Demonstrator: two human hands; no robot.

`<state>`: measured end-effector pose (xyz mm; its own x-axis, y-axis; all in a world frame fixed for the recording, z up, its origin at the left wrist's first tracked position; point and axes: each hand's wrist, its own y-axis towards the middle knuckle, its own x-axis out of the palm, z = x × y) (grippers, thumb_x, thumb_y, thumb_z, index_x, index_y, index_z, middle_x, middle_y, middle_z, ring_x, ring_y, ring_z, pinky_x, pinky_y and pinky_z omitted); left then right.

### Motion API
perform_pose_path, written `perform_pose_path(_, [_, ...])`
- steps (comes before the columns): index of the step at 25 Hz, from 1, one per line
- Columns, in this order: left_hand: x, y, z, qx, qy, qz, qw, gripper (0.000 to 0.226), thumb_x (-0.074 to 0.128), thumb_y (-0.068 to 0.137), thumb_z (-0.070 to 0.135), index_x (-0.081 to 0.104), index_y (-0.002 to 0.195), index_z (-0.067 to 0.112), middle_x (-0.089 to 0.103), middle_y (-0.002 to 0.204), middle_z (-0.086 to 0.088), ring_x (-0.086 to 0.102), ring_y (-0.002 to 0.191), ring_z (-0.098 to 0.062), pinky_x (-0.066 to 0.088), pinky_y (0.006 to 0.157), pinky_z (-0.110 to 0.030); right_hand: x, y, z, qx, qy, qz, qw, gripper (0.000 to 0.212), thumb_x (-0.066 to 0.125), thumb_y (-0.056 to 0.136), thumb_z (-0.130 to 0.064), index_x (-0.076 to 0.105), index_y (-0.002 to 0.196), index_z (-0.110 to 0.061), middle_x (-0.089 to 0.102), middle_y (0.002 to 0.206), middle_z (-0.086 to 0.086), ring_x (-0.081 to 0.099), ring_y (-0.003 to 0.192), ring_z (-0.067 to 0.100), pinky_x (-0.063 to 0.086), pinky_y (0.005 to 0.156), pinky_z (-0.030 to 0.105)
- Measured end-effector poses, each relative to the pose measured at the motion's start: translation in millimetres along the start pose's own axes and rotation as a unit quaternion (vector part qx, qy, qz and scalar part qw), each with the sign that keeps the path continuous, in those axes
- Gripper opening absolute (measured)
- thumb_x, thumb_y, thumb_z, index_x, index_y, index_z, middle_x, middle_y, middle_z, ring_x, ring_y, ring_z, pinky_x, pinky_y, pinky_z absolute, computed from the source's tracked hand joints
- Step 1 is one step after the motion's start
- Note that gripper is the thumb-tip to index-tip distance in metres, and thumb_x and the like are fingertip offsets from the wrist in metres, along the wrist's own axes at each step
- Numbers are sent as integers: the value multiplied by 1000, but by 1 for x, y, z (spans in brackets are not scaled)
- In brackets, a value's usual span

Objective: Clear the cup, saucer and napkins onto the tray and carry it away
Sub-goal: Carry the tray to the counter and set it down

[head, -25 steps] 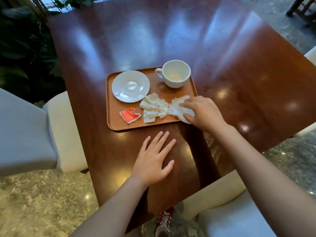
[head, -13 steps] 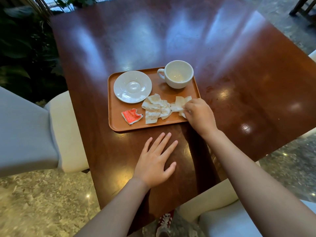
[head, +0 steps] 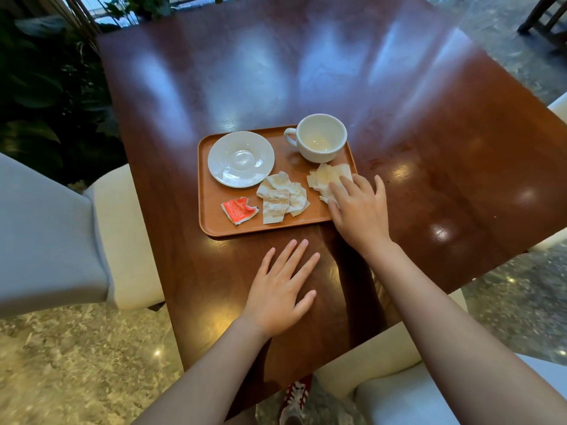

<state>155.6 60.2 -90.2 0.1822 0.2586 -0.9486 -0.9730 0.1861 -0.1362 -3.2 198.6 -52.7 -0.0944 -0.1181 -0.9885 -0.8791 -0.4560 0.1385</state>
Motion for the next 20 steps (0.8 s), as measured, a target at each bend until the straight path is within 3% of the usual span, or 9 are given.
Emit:
perform_pose_path(3, [-16, 1, -5, 15, -26, 3, 1000, 61, 31, 90, 49, 16, 147, 32, 6, 158, 3, -9, 142, -9, 0, 115, -39, -10, -7, 5, 17, -4, 0, 1000, 34, 54, 86, -23, 59, 119, -15, 59, 130, 11, 43, 129, 36, 19, 103, 71])
perform_pose_path(6, [-48, 4, -30, 36, -39, 106, 993, 53, 45, 86, 36, 45, 136, 19, 42, 146, -7, 34, 137, -21, 23, 111, -44, -16, -8, 20, 40, -22, -33, 998, 42, 55, 85, -21, 53, 127, -19, 47, 142, 11, 30, 137, 37, 11, 101, 76])
perform_pose_path(9, [-81, 17, -79, -44, -20, 203, 978, 42, 51, 84, 26, 59, 122, 11, 60, 128, -11, 54, 118, -27, 38, 99, -43, -20, 4, 36, 94, 26, -70, 993, 44, 55, 86, -22, 51, 129, -16, 52, 135, 14, 41, 128, 34, 33, 100, 61])
perform_pose_path(11, [-96, 32, -109, -133, 0, 193, 972, 37, 56, 84, 22, 60, 119, 10, 62, 123, -12, 56, 113, -29, 39, 92, -42, -21, 18, 41, 133, 59, -92, 985, 45, 55, 86, -21, 49, 129, -13, 55, 125, 16, 49, 115, 37, 46, 87, 50])
perform_pose_path(13, [-102, 47, -132, -208, 24, 143, 967, 37, 56, 85, 20, 57, 119, 7, 60, 120, -16, 55, 108, -35, 42, 86, -44, -21, 35, 42, 168, 85, -128, 974, 42, 54, 87, -20, 50, 128, -11, 55, 119, 18, 51, 110, 38, 49, 81, 45])
perform_pose_path(15, [-104, 57, -147, -264, 29, 93, 959, 41, 54, 86, 24, 52, 122, 4, 57, 117, -19, 53, 106, -39, 44, 81, -46, -18, 50, 41, 183, 102, -145, 967, 30, 53, 85, -17, 58, 114, -9, 58, 109, 18, 55, 103, 39, 48, 74, 40])
perform_pose_path(17, [-104, 65, -156, -309, -17, 90, 947, 41, 54, 86, 25, 50, 120, 3, 55, 112, -20, 52, 105, -39, 46, 75, -47, -16, 62, 39, 191, 113, -153, 963, 17, 52, 82, -13, 63, 94, -7, 59, 95, 16, 58, 92, 38, 43, 65, 35])
perform_pose_path(20, [-102, 73, -163, -343, -98, 106, 928, 28, 55, 85, 22, 56, 108, 5, 59, 98, -15, 56, 92, -34, 44, 67, -39, -13, 74, 39, 207, 124, -168, 956, 14, 52, 78, -8, 64, 86, -7, 66, 89, 15, 59, 85, 38, 45, 64, 35])
